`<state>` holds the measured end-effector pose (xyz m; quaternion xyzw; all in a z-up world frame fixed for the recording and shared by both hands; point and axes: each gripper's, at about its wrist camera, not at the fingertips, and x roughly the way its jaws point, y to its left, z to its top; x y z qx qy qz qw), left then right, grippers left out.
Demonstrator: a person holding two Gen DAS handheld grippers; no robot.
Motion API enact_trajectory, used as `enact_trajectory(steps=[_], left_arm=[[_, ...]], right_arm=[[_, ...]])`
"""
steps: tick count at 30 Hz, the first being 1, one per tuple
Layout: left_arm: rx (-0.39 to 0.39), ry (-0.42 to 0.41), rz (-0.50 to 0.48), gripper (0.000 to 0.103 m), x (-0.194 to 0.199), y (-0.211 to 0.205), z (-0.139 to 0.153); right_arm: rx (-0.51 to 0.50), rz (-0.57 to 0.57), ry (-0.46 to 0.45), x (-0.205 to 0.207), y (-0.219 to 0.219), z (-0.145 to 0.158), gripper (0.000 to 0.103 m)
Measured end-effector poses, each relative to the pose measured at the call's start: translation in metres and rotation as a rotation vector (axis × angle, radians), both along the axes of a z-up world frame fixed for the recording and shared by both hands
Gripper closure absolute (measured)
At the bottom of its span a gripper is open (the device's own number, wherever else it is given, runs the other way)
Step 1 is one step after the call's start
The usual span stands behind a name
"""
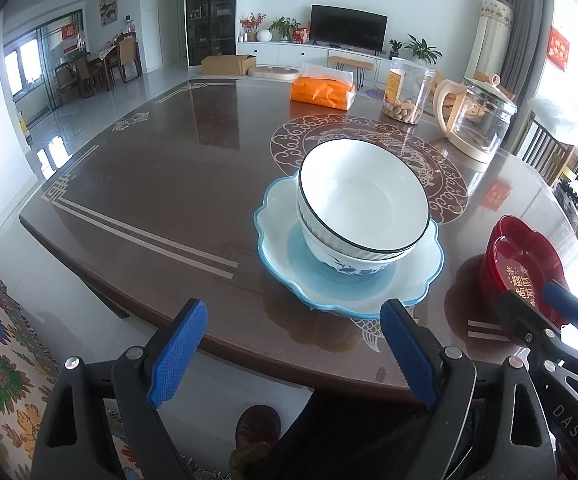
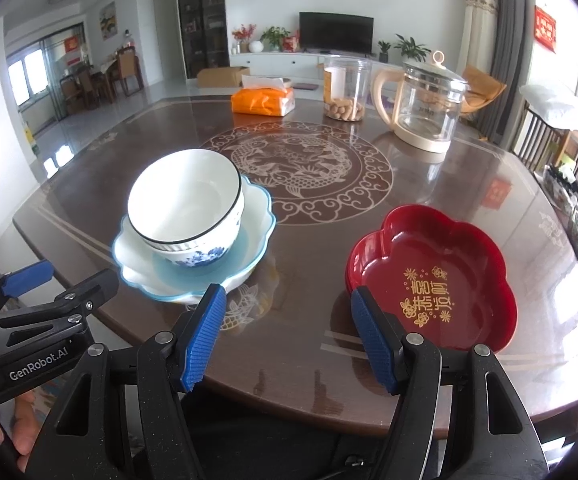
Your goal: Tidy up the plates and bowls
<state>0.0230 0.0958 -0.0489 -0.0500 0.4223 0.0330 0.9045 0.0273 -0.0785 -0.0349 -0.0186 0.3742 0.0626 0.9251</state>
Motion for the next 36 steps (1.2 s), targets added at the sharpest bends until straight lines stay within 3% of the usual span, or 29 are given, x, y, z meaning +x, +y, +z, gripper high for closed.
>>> enact_trajectory(steps=[36], left_arm=[[0.084, 0.007, 0.02, 0.015, -0.0036, 0.0005, -0.0056]], right_arm=[[0.005, 0.026, 0.012, -0.0029, 0.0074, -0.0036, 0.034]])
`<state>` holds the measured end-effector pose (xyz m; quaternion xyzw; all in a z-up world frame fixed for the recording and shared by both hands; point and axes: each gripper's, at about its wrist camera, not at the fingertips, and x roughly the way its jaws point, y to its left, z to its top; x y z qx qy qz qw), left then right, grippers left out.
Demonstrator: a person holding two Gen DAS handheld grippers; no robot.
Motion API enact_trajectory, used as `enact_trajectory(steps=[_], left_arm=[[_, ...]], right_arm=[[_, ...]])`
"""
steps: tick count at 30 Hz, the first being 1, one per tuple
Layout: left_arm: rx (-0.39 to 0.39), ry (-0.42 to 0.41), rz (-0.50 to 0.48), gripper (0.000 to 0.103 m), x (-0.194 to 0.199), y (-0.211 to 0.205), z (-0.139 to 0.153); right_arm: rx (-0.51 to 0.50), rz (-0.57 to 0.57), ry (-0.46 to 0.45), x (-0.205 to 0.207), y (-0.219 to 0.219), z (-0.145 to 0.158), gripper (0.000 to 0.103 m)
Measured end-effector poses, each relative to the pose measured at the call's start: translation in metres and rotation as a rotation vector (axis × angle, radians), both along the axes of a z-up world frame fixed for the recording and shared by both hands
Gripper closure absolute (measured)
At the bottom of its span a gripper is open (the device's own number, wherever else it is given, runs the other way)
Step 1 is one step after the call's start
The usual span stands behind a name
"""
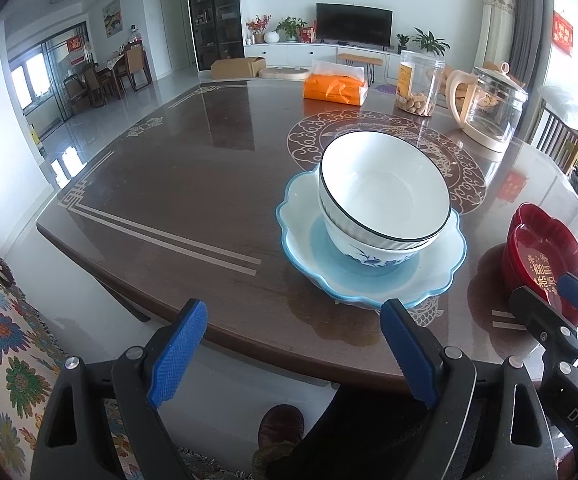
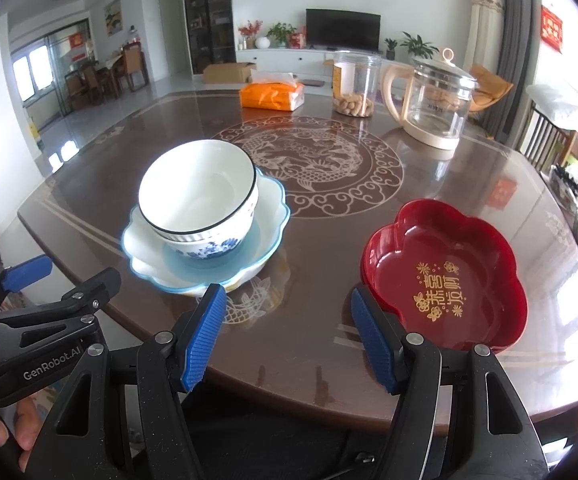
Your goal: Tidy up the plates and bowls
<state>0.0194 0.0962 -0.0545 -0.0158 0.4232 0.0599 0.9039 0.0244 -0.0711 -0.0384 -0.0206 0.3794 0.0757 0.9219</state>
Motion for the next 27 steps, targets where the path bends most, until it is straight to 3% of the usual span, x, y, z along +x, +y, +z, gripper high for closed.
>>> enact_trajectory(steps=[27], left_arm=[[-0.01, 0.032, 0.023, 0.015, 0.003, 0.014, -0.015]], right_arm=[[-0.017, 0.011, 0.023, 0.005, 0.009, -0.012, 0.034]])
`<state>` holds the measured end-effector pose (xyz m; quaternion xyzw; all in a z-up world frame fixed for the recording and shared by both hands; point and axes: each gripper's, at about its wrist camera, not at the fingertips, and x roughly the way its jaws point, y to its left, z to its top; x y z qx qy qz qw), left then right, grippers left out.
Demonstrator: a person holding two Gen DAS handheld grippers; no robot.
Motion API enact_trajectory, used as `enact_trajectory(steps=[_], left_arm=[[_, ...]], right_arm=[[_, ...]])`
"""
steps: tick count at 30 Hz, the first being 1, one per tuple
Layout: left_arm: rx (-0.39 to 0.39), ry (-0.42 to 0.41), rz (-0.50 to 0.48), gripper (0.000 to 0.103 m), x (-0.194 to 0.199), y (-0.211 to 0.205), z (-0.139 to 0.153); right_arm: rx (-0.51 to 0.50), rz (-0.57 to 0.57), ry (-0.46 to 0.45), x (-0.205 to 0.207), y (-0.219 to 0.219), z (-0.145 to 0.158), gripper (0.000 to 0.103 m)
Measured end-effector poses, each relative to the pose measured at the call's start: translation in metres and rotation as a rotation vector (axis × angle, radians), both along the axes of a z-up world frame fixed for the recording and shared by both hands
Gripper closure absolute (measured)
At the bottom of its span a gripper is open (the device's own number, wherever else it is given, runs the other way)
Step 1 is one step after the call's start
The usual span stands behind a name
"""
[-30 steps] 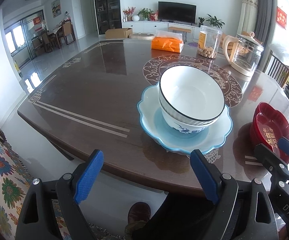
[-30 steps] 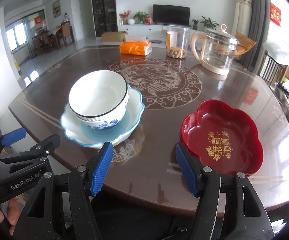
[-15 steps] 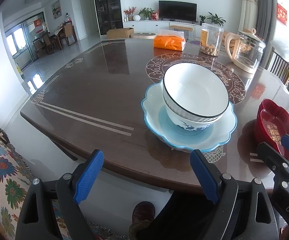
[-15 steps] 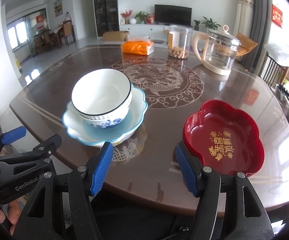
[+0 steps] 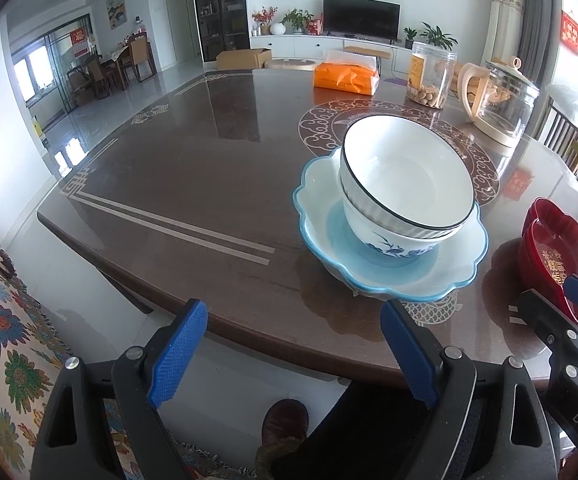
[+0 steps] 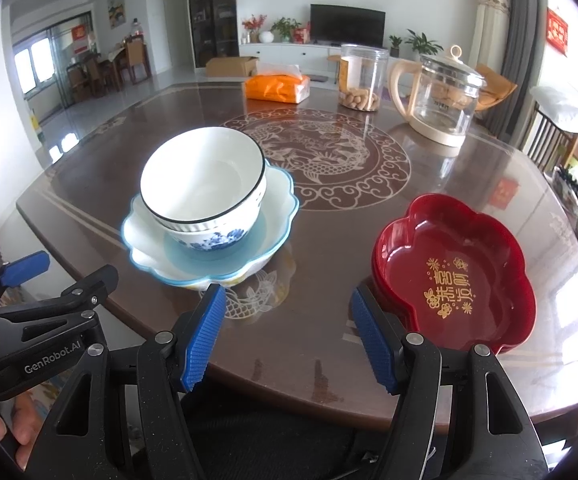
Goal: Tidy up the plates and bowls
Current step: 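Grasp the blue-rimmed bowl stack rim with both tools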
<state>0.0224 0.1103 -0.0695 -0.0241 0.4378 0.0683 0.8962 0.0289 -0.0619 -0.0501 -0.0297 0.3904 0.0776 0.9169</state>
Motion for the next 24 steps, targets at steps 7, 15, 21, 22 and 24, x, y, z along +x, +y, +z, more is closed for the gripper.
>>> enact_trajectory(steps=[7, 15, 21, 22, 24], left_arm=[[-0.016, 0.014, 0.009, 0.015, 0.003, 0.008, -0.007], [-0.191, -0.026, 0.014, 0.015, 0.009, 0.051, -0.003], [-0.284, -0.071, -0.048, 0.016, 0.025, 0.058, -0.001], [-0.285, -0.077, -0.054, 0.016, 0.03, 0.058, -0.001], [-0.275, -0.085, -0.061, 0.019, 0.037, 0.055, -0.003]], right_arm=[[-0.009, 0.01, 0.01, 0.003, 0.005, -0.004, 0.034], [0.082, -0.04, -0.079, 0.006, -0.02, 0.009, 0.034], [0.147, 0.003, -0.074, 0.03, -0.025, 0.001, 0.034], [0.162, 0.01, -0.068, 0.036, -0.024, -0.002, 0.034], [0.175, 0.019, -0.055, 0.047, -0.021, -0.006, 0.034]])
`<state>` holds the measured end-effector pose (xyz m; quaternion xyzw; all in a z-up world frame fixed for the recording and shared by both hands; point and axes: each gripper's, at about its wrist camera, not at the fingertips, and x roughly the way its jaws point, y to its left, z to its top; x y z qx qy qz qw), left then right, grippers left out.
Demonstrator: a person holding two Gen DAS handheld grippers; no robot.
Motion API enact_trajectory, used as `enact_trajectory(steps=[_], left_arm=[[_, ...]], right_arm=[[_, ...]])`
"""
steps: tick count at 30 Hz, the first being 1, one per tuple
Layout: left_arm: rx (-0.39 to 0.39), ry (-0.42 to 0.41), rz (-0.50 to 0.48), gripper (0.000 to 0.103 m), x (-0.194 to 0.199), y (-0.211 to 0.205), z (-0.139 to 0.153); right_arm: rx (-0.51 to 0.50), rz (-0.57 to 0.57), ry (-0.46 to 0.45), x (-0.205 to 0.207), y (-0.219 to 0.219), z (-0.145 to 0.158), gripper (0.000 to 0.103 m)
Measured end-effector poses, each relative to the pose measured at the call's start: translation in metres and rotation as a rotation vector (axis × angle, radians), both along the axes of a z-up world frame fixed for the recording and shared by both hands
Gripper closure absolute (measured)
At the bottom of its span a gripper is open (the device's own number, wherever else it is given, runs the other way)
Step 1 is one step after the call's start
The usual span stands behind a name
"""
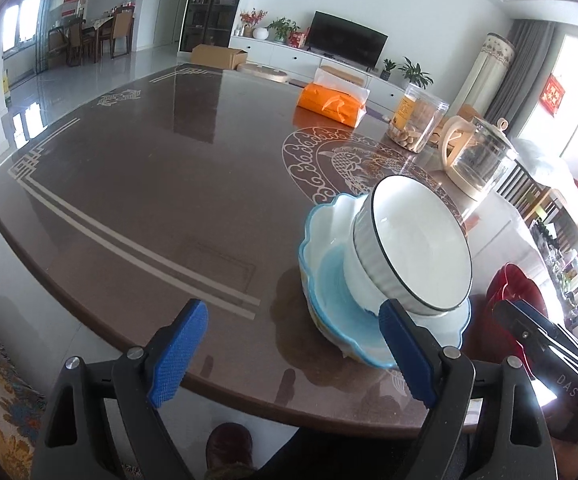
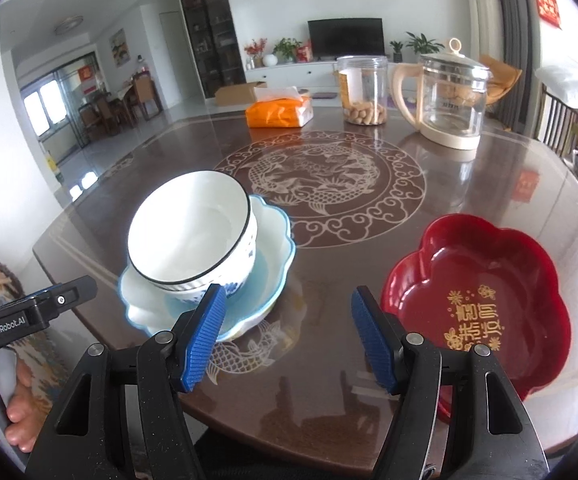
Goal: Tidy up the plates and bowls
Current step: 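Grasp the blue-rimmed bowl stack rim with both tools, then lift the bowl stack with both tools and carry it over the red plates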
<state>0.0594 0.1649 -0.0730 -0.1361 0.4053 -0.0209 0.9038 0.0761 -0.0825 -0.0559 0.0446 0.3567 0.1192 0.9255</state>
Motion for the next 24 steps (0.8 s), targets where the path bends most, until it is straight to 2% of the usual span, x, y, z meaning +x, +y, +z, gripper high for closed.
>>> enact_trajectory(steps=[3, 9, 12, 15, 16, 18, 20, 21, 24], left_arm=[[0.007, 0.021, -0.016, 0.028, 0.013, -0.002, -0.007], [0.027, 0.091, -0.032, 0.041, 0.033, -0.008, -0.026], [0.027, 0.116, -0.041, 0.043, 0.043, -0.011, -0.034], [0.014, 0.137, -0.049, 0.051, 0.052, -0.014, -0.043], [0.008, 0.143, -0.049, 0.051, 0.054, -0.014, -0.046], [-0.008, 0.148, -0.046, 0.054, 0.057, -0.015, -0.05], [-0.032, 0.151, -0.05, 0.06, 0.06, -0.015, -0.055], [-0.029, 0.137, -0.047, 0.065, 0.06, -0.015, -0.055], [-0.09, 0.136, -0.083, 0.085, 0.064, -0.017, -0.057]], right_arm=[[-0.028, -0.003, 0.018, 0.015, 0.006, -0.006, 0.035], [-0.045, -0.007, 0.077, 0.041, 0.01, -0.024, 0.036], [-0.048, -0.006, 0.099, 0.052, 0.013, -0.031, 0.044], [-0.034, -0.004, 0.135, 0.062, 0.014, -0.04, 0.06], [-0.025, -0.007, 0.148, 0.065, 0.014, -0.044, 0.069], [0.0, -0.011, 0.158, 0.069, 0.013, -0.047, 0.072], [0.013, -0.015, 0.169, 0.073, 0.013, -0.05, 0.072], [0.025, -0.012, 0.185, 0.076, 0.013, -0.054, 0.072], [0.076, -0.006, 0.228, 0.082, 0.01, -0.064, 0.072]])
